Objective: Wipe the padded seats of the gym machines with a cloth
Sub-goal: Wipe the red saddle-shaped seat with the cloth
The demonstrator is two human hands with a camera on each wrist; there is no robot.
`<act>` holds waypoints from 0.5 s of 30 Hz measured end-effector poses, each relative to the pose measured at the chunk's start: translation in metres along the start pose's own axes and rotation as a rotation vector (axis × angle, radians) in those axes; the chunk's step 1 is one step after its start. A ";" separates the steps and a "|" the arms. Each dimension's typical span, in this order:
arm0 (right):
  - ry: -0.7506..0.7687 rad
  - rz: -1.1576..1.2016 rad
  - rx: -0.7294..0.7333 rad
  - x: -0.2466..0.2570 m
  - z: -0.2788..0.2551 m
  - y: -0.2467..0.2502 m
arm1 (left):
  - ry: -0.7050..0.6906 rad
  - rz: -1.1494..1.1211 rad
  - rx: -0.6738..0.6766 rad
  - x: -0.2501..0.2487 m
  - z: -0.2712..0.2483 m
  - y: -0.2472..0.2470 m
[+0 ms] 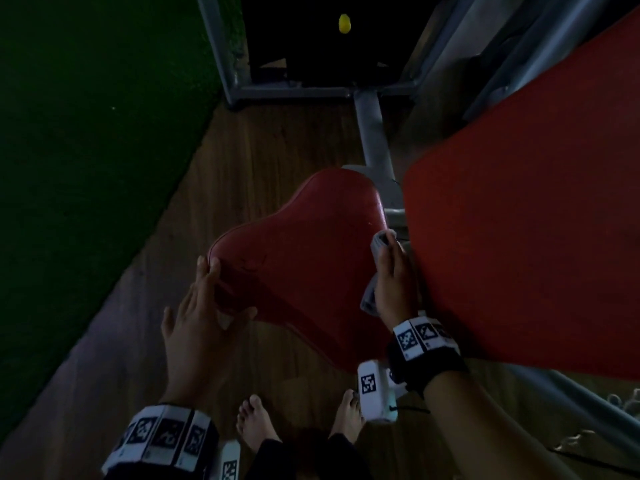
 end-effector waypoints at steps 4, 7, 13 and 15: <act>0.026 -0.030 0.000 -0.006 -0.015 -0.003 | -0.004 -0.003 0.001 -0.002 -0.002 0.002; 0.036 -0.069 0.030 -0.006 -0.022 -0.002 | 0.002 -0.011 0.000 -0.003 -0.002 0.002; 0.072 -0.464 0.105 0.016 0.038 -0.009 | -0.026 -0.015 -0.009 -0.002 -0.001 0.001; 0.087 -0.459 0.123 0.023 0.070 -0.016 | -0.018 -0.012 -0.015 -0.002 0.000 0.001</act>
Point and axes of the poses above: each hand's wrist, its own z-axis towards the middle knuckle, its own y-axis out of the back of the hand, x = y × z, the point moved 3 cm from there along z, towards the middle knuckle, and after that the axes turned 11 degrees about y, right-handed, at the moved point
